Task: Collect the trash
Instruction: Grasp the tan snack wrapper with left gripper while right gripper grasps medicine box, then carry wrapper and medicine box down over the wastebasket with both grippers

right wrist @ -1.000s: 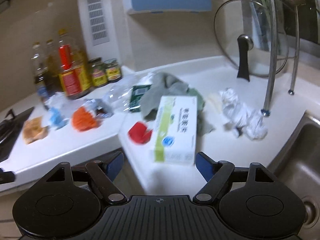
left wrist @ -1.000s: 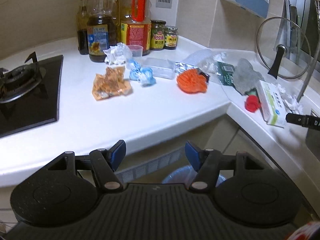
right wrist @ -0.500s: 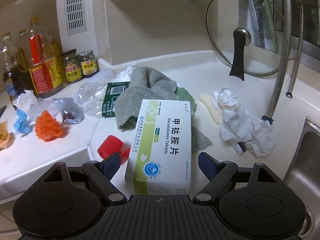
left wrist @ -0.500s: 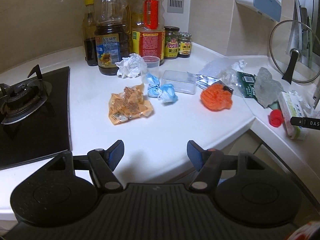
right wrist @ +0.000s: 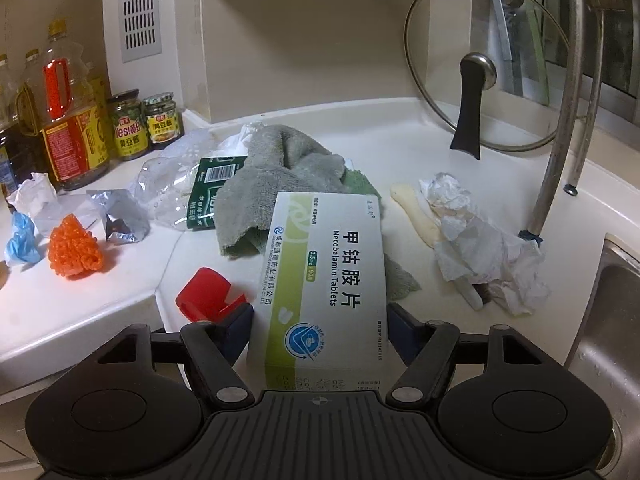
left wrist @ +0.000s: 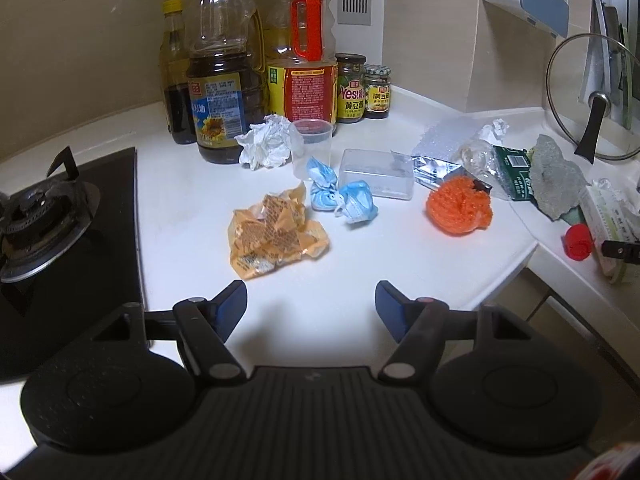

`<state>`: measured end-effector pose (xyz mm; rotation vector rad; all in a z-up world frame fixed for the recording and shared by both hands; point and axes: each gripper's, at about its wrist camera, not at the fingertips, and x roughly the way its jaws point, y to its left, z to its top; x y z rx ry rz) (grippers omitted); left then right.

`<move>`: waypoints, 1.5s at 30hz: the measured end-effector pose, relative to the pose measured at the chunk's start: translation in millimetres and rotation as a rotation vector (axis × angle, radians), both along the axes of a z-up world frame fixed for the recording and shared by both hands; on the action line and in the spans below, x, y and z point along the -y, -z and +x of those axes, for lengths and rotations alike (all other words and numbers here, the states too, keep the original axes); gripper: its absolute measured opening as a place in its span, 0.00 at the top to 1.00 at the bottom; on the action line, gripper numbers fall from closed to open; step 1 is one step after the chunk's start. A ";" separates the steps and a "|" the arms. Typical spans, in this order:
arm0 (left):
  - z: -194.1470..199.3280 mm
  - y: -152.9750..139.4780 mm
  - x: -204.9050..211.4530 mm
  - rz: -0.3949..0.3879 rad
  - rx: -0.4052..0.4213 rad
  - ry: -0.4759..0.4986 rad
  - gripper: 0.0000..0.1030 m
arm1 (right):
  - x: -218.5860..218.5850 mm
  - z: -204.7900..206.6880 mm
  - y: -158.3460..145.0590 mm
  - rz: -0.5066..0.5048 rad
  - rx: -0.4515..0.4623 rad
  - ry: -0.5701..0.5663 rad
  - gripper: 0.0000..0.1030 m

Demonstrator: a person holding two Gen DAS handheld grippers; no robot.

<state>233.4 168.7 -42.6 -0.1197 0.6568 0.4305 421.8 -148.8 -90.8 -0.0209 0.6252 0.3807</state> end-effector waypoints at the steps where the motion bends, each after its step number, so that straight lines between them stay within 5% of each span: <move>1: 1.7 0.3 -1.7 0.007 0.001 0.006 0.34 | 1.1 -0.6 -1.0 0.004 0.009 0.010 0.31; 24: 49.2 19.7 -58.1 0.042 0.005 0.055 0.32 | 8.0 -45.9 -49.5 0.224 0.027 0.009 0.31; 27: 53.4 22.0 -62.9 0.034 0.001 0.055 0.51 | 4.5 -53.0 -50.6 0.242 0.017 -0.014 0.31; 33: 50.8 21.8 -61.6 0.050 0.005 0.051 0.68 | -1.4 -68.4 -51.0 0.262 -0.002 -0.069 0.31; 45: 0.8 -13.1 -18.8 -0.029 0.091 0.092 0.73 | -9.1 -98.3 -45.0 0.319 -0.069 -0.220 0.32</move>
